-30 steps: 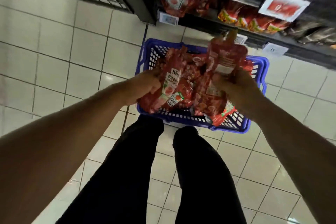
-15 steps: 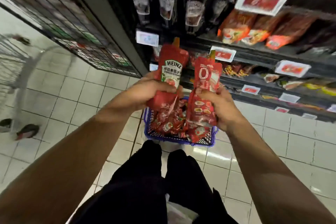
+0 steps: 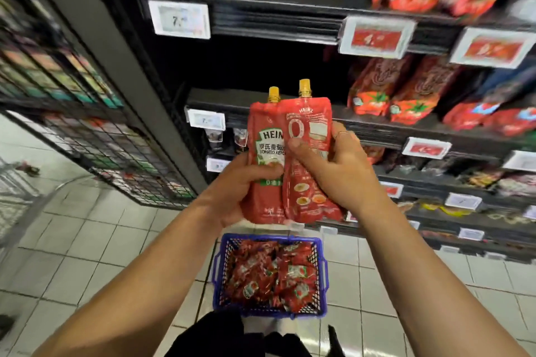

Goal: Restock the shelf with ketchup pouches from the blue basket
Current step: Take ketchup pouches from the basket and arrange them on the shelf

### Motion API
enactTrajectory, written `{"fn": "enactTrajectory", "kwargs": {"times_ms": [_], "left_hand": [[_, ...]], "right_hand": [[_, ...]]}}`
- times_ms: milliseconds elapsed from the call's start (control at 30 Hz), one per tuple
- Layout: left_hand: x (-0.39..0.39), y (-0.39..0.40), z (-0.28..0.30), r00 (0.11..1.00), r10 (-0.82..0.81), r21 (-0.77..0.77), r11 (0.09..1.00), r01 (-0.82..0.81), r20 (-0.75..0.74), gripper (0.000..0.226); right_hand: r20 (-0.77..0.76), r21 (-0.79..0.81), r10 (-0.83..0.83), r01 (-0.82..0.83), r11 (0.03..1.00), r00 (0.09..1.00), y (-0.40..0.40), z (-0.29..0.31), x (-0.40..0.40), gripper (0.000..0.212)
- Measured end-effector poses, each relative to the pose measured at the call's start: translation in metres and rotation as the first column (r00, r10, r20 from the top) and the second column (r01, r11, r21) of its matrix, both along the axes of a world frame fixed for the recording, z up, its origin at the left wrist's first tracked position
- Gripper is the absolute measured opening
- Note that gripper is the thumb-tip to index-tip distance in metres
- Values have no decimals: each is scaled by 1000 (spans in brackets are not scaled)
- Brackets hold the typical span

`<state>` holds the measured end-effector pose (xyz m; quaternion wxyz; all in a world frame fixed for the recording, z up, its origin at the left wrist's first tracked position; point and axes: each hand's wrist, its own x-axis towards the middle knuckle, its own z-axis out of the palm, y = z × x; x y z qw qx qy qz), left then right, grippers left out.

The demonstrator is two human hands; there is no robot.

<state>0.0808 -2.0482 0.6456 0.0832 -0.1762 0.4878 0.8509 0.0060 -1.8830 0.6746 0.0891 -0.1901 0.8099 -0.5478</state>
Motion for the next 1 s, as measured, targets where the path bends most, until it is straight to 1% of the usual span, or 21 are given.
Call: {"fn": "enactTrajectory", "kwargs": {"times_ms": [33,100,133,167,200,233,267,300,333,400,467,533,567,600,667,733,767,833,933,1000], "left_hand": [[-3,-3,7,1000,-12,5,1000,12,-27,32],[-7,-10,22,997,-38,25,999,40,-72,32],[-10,-14,29,994,-52,25,998,55,-93,32],[-12,-17,36,992,-66,10,998,68,-107,34],[-13,-22,44,990,-82,-11,997,82,-117,37],[-14,-28,51,988,-95,-26,995,93,-123,42],[-15,-35,59,987,-102,-32,995,99,-127,47],[-16,-42,67,984,-109,-27,994,107,-139,49],[-16,-48,73,982,-114,-10,994,113,-153,48],[-18,-64,87,968,-150,22,987,158,-201,43],[-20,-81,97,940,-217,21,973,230,-263,41],[-23,-99,105,898,-281,19,952,305,-339,38],[-27,-108,109,883,-300,0,947,322,-362,36],[-30,-119,114,880,-302,-29,949,314,-367,34],[-39,-138,123,893,-271,-91,963,255,-358,32],[-49,-153,132,902,-231,-138,972,193,-366,30],[-55,-160,137,905,-202,-143,977,159,-373,29],[-66,-171,147,911,-138,-152,985,84,-388,26],[-83,-181,163,907,-59,-240,970,-47,-417,42],[-94,-184,172,894,-4,-282,950,-138,-449,43]], "right_hand": [[-53,122,-17,23,992,998,-3,7,-1,33],[-73,352,-25,50,935,997,-11,19,0,66],[-69,421,-29,56,905,997,-16,26,0,81],[-57,449,-30,53,892,998,-20,34,0,88],[-30,429,-20,31,903,999,-24,44,-1,88],[38,352,15,-28,936,999,-27,55,-2,84],[138,226,81,-111,968,987,-31,64,-5,76],[233,104,164,-192,976,959,-35,73,-6,66],[311,15,237,-254,967,920,-37,80,-7,55],[425,-113,314,-294,949,849,-47,89,-9,42],[503,-269,343,-234,934,793,-57,95,-11,33],[581,-458,371,-85,885,725,-66,104,-11,27],[586,-540,393,-20,841,709,-70,111,-11,24],[576,-588,392,30,809,717,-74,118,-12,27],[545,-607,362,58,793,756,-80,135,-13,38],[533,-631,385,51,774,753,-85,151,-17,49],[524,-642,390,50,765,757,-88,159,-20,51],[519,-655,360,91,750,775,-95,171,-32,47],[557,-684,317,207,699,768,-104,182,-53,48],[592,-679,307,256,688,745,-107,184,-65,48]]}}
